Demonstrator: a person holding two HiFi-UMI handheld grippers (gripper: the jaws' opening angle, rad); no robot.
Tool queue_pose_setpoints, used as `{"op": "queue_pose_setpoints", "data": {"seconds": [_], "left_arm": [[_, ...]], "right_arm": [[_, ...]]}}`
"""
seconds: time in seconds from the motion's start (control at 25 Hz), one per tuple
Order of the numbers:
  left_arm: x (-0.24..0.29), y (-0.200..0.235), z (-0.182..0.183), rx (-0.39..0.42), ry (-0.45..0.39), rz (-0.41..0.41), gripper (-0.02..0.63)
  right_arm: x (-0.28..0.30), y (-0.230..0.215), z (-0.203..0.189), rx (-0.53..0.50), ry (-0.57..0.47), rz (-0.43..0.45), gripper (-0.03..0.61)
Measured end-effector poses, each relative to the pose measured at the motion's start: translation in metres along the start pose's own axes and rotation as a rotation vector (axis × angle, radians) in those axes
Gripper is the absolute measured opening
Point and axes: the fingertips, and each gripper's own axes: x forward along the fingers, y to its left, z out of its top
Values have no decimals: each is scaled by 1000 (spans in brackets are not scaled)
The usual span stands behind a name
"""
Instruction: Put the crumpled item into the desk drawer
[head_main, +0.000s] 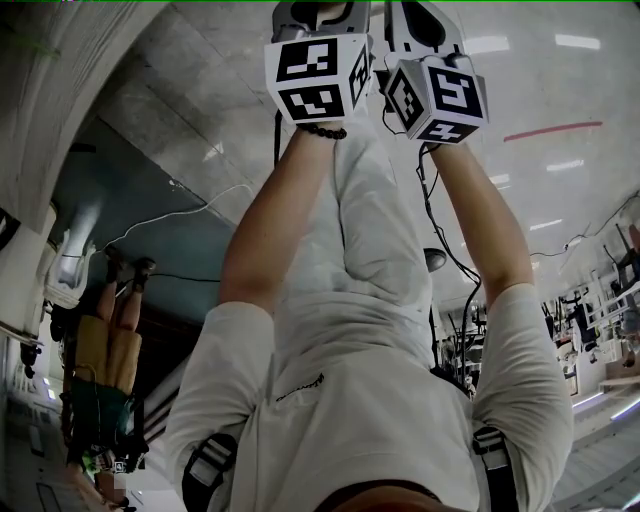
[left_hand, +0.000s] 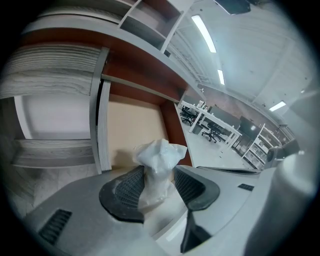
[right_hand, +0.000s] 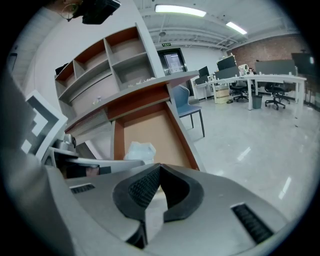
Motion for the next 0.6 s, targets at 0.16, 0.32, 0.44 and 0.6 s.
{"op": "queue_pose_setpoints", "data": {"seconds": [0.16,0.32,0.44,0.6], "left_arm": [[0,-5,4,4,2,-1,209],[2,-2,5,-2,2,0,209],[1,-3,6,3,1,0,209],[-6,-6,10,17,-12,-5,209]], "right_arm": [[-4,-2,5,2,-1,0,-2],[0,-2,5,-1,2,-1,-2],[-2,-5,5,3,2,-7,-2],[-7,-6,4,7,1,-16,-2]]}}
